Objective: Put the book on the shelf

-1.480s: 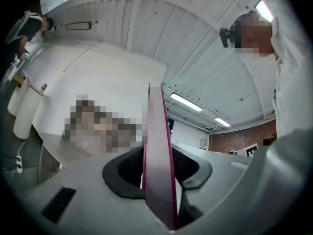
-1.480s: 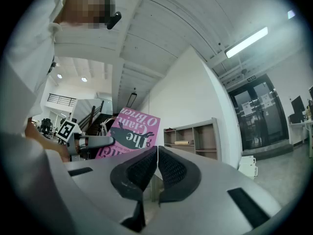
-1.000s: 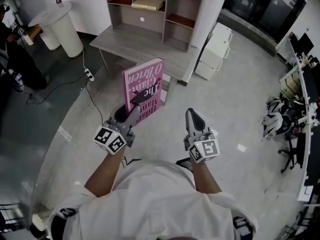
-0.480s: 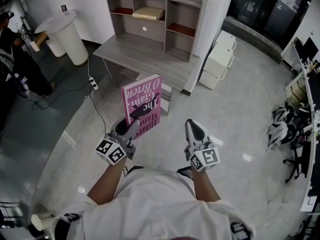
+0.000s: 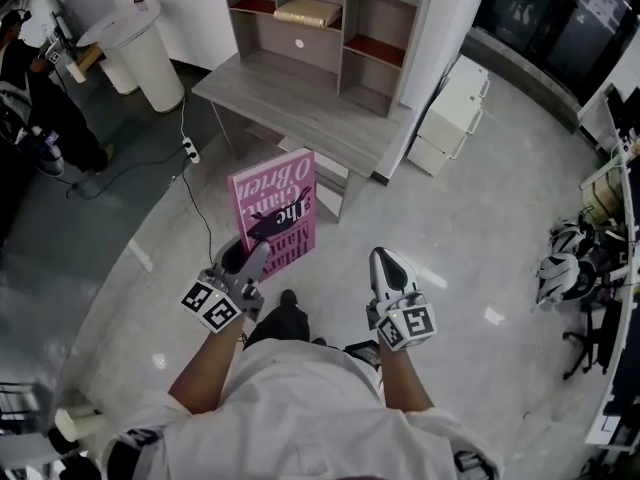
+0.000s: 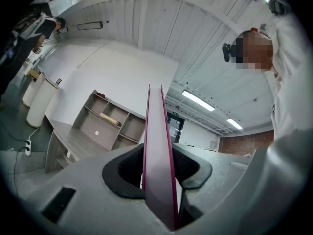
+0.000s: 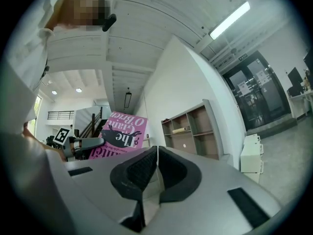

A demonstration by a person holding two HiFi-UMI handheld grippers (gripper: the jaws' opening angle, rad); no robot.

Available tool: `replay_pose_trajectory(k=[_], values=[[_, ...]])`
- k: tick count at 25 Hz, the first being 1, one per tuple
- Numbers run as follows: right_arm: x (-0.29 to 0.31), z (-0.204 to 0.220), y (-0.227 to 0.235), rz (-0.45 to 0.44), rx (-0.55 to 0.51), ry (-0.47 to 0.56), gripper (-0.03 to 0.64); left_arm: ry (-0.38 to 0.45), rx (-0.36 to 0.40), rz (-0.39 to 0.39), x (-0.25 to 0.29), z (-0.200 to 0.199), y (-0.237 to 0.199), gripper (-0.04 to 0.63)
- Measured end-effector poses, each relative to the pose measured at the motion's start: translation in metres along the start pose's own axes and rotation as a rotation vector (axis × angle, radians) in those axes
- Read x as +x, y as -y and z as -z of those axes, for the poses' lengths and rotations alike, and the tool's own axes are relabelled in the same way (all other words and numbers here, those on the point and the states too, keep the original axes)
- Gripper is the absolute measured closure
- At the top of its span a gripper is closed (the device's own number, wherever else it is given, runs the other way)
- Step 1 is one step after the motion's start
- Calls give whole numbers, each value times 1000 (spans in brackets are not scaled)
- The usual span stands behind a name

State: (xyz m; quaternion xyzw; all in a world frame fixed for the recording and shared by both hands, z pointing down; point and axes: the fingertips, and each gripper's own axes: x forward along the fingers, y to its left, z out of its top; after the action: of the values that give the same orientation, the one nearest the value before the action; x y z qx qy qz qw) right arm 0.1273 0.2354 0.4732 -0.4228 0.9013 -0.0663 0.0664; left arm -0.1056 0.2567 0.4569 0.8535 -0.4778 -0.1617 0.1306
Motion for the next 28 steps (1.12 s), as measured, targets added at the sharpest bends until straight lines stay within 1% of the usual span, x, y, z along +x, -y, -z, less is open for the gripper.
replay_pose_trajectory(k=[3, 7, 11, 15, 18, 23, 28], values=[[8, 9, 10, -1, 24, -22, 597, 18, -38, -2, 9, 4, -10, 442], [34, 3, 29, 12, 0, -28, 597, 35, -70, 19, 37, 5, -32, 442], [73, -4, 51, 27, -20, -32, 597, 55, -86, 62, 77, -4, -61, 442], [106, -15, 66, 38, -33, -29, 597, 65, -84, 88, 109, -16, -85, 442], [144, -36, 76, 35, -71, -14, 598, 69, -79, 102, 144, -34, -111, 442], [200, -55, 105, 77, -87, -8, 597, 48, -58, 137, 202, -54, -153, 442], [238, -63, 124, 109, -101, -12, 597, 42, -42, 164, 246, -66, -184, 442]])
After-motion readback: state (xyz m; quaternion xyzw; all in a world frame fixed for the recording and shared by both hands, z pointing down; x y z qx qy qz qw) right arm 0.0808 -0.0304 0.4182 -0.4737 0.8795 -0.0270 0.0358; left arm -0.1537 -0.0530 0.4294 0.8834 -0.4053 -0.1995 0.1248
